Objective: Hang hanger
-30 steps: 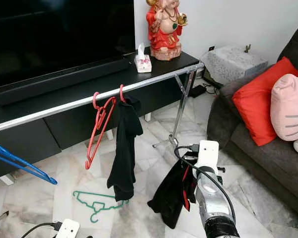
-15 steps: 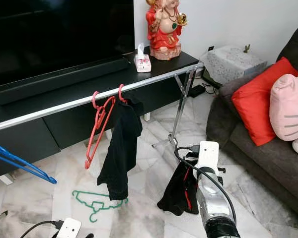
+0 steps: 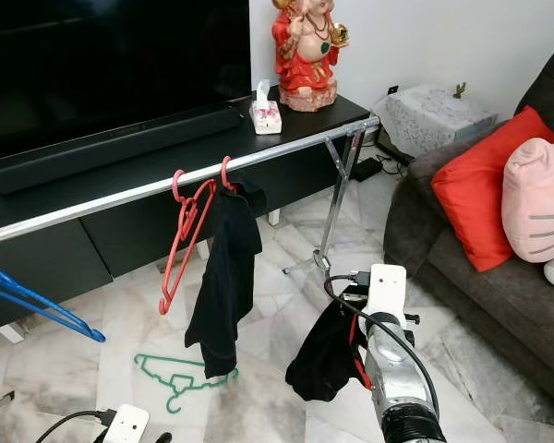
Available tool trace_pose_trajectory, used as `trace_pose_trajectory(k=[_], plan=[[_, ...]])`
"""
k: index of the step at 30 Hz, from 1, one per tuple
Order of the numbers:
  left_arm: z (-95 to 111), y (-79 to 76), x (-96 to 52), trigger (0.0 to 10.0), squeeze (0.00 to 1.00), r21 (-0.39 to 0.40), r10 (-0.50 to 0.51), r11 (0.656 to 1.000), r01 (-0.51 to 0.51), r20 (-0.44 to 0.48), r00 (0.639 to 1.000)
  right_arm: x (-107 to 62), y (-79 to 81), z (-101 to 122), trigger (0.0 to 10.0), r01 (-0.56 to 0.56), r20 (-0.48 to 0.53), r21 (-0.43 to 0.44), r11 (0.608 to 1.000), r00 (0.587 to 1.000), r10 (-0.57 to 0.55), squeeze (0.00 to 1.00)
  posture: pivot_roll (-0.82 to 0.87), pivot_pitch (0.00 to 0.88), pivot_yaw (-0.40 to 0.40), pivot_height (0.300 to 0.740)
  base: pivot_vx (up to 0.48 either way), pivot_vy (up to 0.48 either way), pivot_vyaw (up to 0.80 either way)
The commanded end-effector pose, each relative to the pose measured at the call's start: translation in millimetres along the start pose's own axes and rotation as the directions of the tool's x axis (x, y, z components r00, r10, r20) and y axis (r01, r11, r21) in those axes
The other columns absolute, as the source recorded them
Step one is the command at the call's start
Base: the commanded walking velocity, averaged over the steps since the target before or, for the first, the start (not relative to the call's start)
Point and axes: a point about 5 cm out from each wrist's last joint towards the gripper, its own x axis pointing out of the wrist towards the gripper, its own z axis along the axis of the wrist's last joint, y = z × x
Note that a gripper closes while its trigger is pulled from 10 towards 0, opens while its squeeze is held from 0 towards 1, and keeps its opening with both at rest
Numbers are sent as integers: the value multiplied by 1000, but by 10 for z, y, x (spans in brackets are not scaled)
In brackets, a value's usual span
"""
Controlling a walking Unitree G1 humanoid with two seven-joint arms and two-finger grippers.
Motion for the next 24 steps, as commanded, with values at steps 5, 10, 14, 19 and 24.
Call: trace_pose_trajectory(k=[5, 10, 14, 19, 24], plan=[[753, 202, -248, 10000, 0, -51, 49, 998, -21, 642, 765, 35, -5, 89, 10000, 4, 26, -3, 1000, 1000, -4, 0, -34, 4, -39, 740, 0, 0, 0], [485, 277, -18, 10000, 0, -109, 98, 992, -70, 284, 954, 37, -6, 87, 10000, 5, 21, -5, 1000, 1000, -5, 0, -25, 9, -41, 740, 0, 0, 0], [374, 401, 2, 10000, 0, -116, 142, 986, -122, 179, 974, 40, 6, 82, 10000, 6, 18, -4, 1000, 1000, -6, 0, -26, 14, -40, 740, 0, 0, 0], [373, 425, -42, 10000, 0, -106, 125, 989, -107, 185, 975, 45, -3, 90, 10000, 10, 21, -3, 1000, 1000, -10, 0, -29, 20, -39, 740, 0, 0, 0], [603, 335, -221, 10000, 0, 5, 2, 1000, -5, 374, 927, 50, -16, 102, 10000, 15, 28, 1, 1000, 1000, -15, 0, -22, 25, -42, 740, 0, 0, 0]])
